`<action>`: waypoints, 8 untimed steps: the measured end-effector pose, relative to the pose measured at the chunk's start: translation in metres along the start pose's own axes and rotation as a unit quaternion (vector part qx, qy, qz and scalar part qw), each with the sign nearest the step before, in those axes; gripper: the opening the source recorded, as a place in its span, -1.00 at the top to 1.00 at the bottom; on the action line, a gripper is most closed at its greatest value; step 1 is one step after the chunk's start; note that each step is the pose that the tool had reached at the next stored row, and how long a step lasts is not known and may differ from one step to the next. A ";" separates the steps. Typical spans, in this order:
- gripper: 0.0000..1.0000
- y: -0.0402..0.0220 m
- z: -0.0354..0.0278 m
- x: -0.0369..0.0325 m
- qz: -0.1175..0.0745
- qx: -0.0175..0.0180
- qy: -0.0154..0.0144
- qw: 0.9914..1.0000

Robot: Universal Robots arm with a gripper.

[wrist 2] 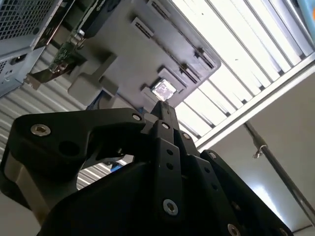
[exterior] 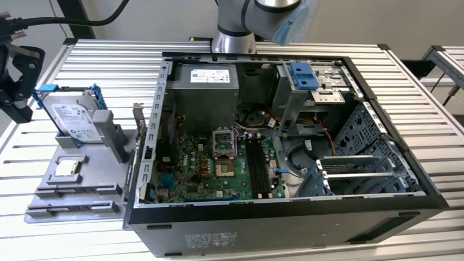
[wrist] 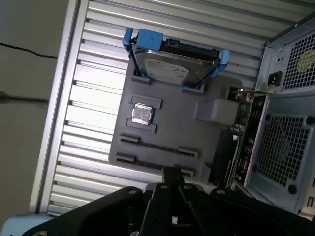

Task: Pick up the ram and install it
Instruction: 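Pick up the ram and move it above insertion slot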

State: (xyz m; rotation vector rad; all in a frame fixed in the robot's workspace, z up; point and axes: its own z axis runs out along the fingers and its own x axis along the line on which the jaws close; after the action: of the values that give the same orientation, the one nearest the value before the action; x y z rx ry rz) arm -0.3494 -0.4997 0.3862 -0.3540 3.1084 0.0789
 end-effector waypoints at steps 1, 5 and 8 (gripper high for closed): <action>1.00 0.0000 0.0000 0.0000 -0.010 0.000 0.000 1.000; 1.00 0.0000 0.0000 0.0000 -0.046 -0.001 0.002 0.999; 1.00 0.0000 0.0000 0.0000 -0.073 -0.001 0.004 0.997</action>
State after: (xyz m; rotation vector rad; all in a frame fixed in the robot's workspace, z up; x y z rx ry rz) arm -0.3494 -0.4996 0.3863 -0.5822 3.0776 0.0801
